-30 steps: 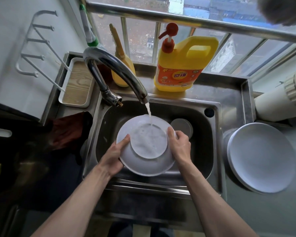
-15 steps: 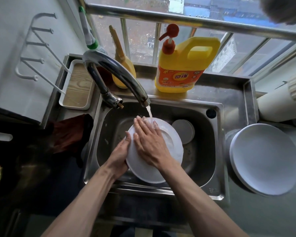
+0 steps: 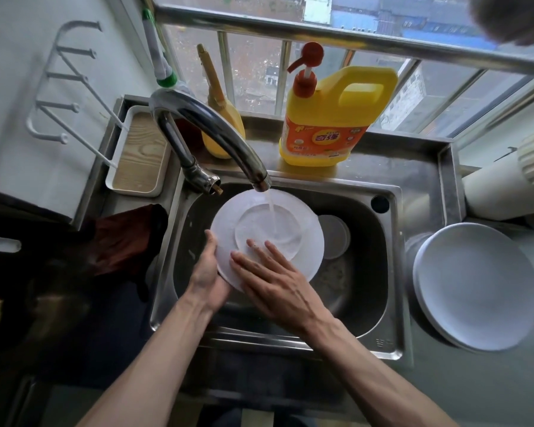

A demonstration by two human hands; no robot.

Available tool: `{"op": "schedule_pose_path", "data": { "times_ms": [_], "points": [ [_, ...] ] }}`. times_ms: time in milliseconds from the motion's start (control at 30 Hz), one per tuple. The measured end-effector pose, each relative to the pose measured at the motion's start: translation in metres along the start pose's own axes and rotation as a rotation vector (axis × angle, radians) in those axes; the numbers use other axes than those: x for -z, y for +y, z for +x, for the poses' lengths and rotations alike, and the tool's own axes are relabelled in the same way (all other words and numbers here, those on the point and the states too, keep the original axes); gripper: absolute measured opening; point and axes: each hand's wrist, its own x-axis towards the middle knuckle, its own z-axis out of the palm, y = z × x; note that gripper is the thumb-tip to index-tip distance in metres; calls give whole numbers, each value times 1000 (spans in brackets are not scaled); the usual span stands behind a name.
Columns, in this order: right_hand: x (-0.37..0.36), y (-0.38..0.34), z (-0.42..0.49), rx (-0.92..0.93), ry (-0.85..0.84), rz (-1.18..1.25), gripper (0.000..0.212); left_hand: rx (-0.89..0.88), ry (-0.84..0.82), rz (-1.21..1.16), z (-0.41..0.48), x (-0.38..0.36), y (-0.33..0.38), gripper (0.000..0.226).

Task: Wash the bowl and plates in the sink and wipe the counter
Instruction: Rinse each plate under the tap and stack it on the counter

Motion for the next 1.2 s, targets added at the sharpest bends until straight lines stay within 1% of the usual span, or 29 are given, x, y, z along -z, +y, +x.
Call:
{"op": "schedule_pose_path", "data": {
  "times_ms": [100, 200, 267, 333, 367, 433, 467, 567, 600, 633, 667, 700, 733, 767, 800, 833, 867, 933, 1000, 1100, 1200],
  "points": [
    [4, 4, -21, -23, 92, -61, 45, -45, 28, 25, 1, -2, 4, 62],
    [8, 9, -37, -132, 130, -69, 50, -81, 58, 16, 0, -3, 8, 53],
    [7, 9, -41, -232, 150, -41, 52, -89, 71, 8, -2, -1, 9, 52],
    [5, 12, -38, -425, 163, 15, 54, -88, 66, 7, -3, 2, 8, 53],
    [5, 15, -34, -559, 156, 75, 56, -84, 69, 16, -4, 4, 7, 54],
    [6, 25, -24, -802, 109, 289, 61, -71, 83, 41, -8, 7, 4, 53],
    [6, 30, -18, -869, 99, 376, 62, -64, 88, 52, -10, 9, 3, 52],
    [10, 40, 2, -977, 93, 537, 61, -45, 86, 81, -14, 15, 0, 51],
    [12, 43, 8, -1021, 117, 607, 56, -38, 85, 95, -14, 17, 1, 52],
    [13, 47, 12, -1075, 170, 681, 47, -31, 87, 120, -14, 19, 2, 53],
    [12, 52, 15, -1153, 253, 766, 42, -22, 86, 155, -14, 20, 5, 54],
    [11, 57, 15, -1220, 334, 847, 49, -10, 69, 194, -14, 21, 8, 55],
    [11, 62, 13, -1275, 374, 918, 63, -2, 57, 238, -12, 22, 11, 56],
    [13, 65, 11, -1310, 381, 975, 75, -1, 45, 285, -10, 21, 14, 56],
    [14, 64, 8, -1327, 377, 1005, 81, -4, 38, 335, -7, 21, 15, 55],
    [15, 62, 5, -1332, 375, 1013, 82, -25, 57, 384, -4, 19, 16, 54],
    [14, 59, 2, -1336, 387, 1004, 78, -65, 100, 435, -1, 16, 16, 57],
    [13, 53, -4, -1370, 462, 933, 69, -164, 211, 604, 5, 11, 14, 72],
    [11, 47, -12, -1396, 502, 889, 68, -241, 261, 752, 6, 6, 10, 71],
    [10, 38, -20, -1424, 541, 897, 66, -245, 205, 861, 5, 3, 2, 81],
    [13, 37, -25, -1466, 533, 960, 59, -251, 181, 868, 9, 4, 0, 75]
  ]
}}
